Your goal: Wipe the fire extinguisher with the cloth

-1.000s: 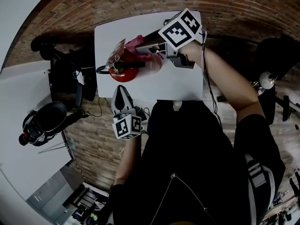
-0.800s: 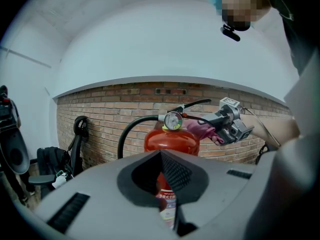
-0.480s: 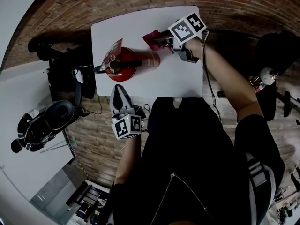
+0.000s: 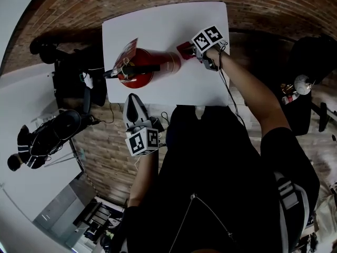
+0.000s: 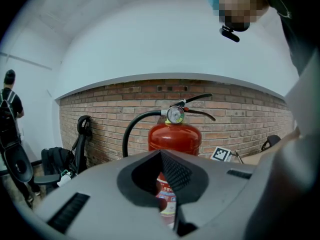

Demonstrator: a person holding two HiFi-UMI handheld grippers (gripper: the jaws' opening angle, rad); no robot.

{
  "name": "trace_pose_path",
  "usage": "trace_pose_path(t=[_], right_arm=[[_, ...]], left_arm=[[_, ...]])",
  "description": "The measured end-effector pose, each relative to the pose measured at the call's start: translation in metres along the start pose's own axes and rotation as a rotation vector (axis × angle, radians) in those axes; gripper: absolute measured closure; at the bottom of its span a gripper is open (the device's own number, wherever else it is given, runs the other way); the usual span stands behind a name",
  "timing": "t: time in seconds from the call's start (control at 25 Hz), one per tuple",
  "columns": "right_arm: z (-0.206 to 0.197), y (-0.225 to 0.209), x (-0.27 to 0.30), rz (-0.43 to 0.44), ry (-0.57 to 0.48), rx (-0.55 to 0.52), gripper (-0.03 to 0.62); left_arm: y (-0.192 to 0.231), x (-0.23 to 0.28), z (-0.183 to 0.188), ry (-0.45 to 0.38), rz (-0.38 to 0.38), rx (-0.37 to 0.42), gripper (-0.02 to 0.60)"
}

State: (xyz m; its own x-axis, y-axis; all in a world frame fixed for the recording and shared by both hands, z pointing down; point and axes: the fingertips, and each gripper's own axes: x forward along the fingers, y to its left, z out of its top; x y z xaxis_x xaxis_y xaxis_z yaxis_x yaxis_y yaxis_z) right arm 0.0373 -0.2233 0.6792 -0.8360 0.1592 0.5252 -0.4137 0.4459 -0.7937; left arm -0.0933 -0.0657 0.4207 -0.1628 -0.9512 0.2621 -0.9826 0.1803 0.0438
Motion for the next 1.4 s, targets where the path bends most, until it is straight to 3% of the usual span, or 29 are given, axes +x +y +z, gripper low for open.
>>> trace_pose_path(t=[0.56, 0.96, 1.4], right_arm=[[-0.026, -0.060, 0.068, -0.054, 0.049, 0.094, 0.474], [-0.033, -0.065, 0.094, -0.084, 0.068, 0.120, 0.474], [-0.025, -0.043, 0.082, -0.031, 0.056, 0.125, 0.474]], left_arm=[[0.011, -0.008, -0.011, 0.027, 0.029, 0.011, 0.574], [0.017, -0.009, -0.015, 0.031, 0.041, 0.005, 0.574], [0.009, -0.003, -0.014, 0.020, 0.012, -0.009, 0.574]])
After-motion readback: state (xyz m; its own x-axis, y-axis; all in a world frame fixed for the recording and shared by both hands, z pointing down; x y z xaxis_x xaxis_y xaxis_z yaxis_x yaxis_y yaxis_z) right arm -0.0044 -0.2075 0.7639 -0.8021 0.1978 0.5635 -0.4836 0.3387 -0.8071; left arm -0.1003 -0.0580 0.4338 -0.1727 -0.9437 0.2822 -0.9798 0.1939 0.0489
